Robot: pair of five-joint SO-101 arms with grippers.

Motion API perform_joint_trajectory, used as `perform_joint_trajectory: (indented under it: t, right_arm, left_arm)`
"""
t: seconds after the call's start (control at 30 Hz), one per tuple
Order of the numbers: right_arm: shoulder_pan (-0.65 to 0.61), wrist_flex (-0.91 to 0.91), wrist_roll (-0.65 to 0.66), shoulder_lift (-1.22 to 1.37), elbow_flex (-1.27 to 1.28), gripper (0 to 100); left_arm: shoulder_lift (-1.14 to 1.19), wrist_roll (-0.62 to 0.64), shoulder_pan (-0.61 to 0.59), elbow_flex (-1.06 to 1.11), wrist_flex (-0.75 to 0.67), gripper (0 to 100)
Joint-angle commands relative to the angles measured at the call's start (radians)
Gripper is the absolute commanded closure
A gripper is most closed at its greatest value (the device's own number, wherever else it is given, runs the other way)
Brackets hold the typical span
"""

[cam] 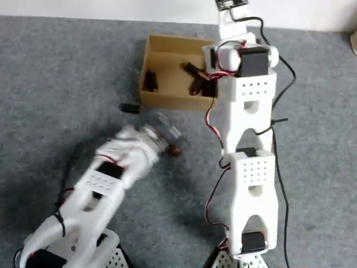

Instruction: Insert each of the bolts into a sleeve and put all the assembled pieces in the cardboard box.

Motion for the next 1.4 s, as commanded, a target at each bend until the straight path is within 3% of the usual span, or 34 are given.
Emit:
perform_joint_trajectory:
  t: [0.0, 0.27, 0.37, 0.53, 0.63, 0.93, 1.13, 1.37]
  right_arm:
    - [0.048, 0.025, -0.005, -0.065, -0.101, 63.2]
    - [0.150, 0.025, 0.060, -0.061, -0.102, 63.2]
    - [0.185, 0.025, 0.063, -0.059, -0.102, 63.2]
    - [0.228, 0.022, 0.066, -0.065, -0.102, 63.2]
    - [0.249, 0.022, 0.066, -0.058, -0.102, 63.2]
    - [0.282, 0.022, 0.068, -0.058, -0.102, 63.2]
    - [0.326, 0.021, 0.068, -0.058, -0.102, 63.2]
    - [0.329, 0.021, 0.068, -0.056, -0.096, 63.2]
  left_arm:
    - [-0.008, -0.302, 0.108, -0.074, 0.236, 99]
    - [0.001, -0.752, 0.096, -0.358, 0.582, 99]
    - [0.001, -0.835, 0.105, -0.414, 0.608, 96]
    - [0.010, -0.927, 0.145, -0.417, 0.623, 82]
    - [0.077, -1.019, 0.163, -0.418, 0.629, 83]
    - [0.519, -1.132, 0.113, -0.774, 0.655, 84]
    - [0.777, -1.132, 0.133, -1.181, 0.931, 84]
    - [0.998, -1.131, 0.133, -1.492, 1.034, 84]
